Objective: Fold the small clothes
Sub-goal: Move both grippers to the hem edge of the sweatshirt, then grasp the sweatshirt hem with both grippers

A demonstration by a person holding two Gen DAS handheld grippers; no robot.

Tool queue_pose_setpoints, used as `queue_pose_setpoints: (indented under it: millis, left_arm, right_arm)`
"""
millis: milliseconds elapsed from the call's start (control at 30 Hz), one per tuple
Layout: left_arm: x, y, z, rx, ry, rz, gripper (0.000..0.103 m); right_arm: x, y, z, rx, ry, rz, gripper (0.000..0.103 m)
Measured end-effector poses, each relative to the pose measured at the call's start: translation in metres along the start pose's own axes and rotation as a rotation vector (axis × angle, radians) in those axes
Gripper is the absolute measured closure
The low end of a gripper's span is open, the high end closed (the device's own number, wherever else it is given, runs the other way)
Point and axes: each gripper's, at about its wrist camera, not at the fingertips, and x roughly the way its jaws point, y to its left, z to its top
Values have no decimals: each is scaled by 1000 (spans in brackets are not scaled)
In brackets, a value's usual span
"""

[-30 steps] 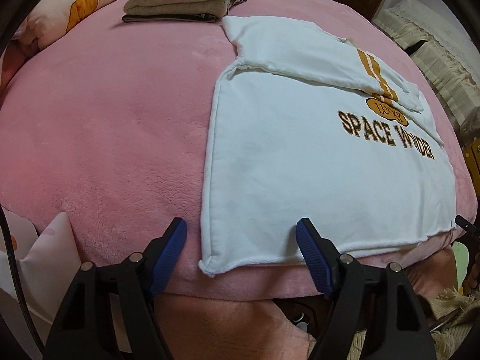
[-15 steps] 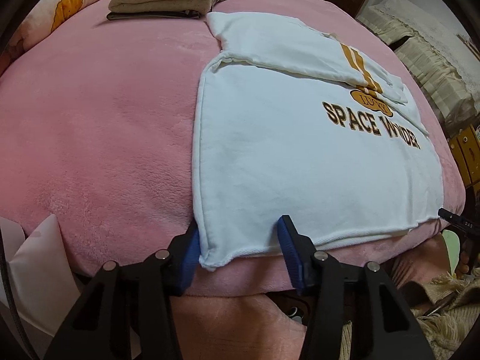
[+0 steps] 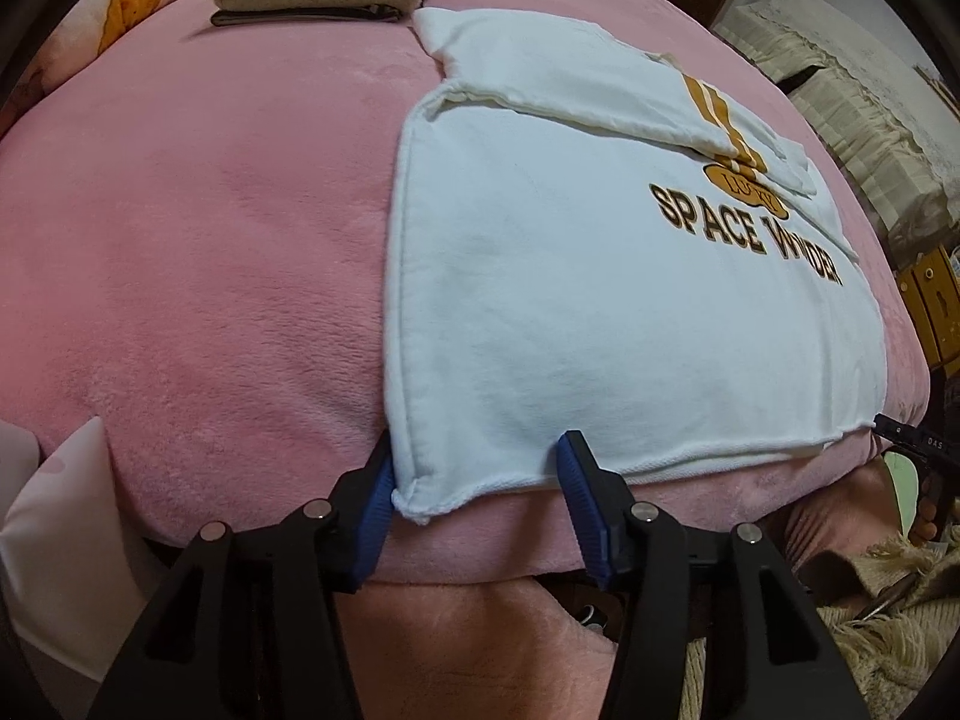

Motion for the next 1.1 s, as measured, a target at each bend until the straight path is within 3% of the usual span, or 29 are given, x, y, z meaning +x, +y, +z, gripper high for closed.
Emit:
queue_pose_setpoints:
  millis: [133,267,333,433,467,500,533,567,800,1100]
  left_arm:
    - [2,-4,0,7,4,-14,66]
    - [2,-4,0,-6,4,-16,65]
    - [5,-5,0,-4,9,-12,58]
    - [7,-7,0,5,8,4,59]
    - [7,-7,0,4,8,6,62]
    - [7,-7,1,0,7,8,77]
    - [6,-6,1,-4,9,5,93]
    - [5,-5,2,-15,9,2,93]
    - [-12,-4,5,-35,7,-6,97]
    - [-61,-6,43,-200,-133,-123,98]
  right_arm:
    - [1,0,1,2,-1,5,79]
    - [-2,-3,2,16,-17,26,79]
    - [-3,-6,3,26,-24,40,79]
    - [-1,-6,3,17,-17,38,79]
    - [0,-6,3,13,-16,36,79]
    - [0,-5,2,8,-14,35,83]
    - [0,-3,2,2,-11,43,94]
    - [0,-3,2,-3,-3,55,98]
    - [-16,5,4,-64,-27,51,99]
    - [-81,26,35,-62,-234,163,99]
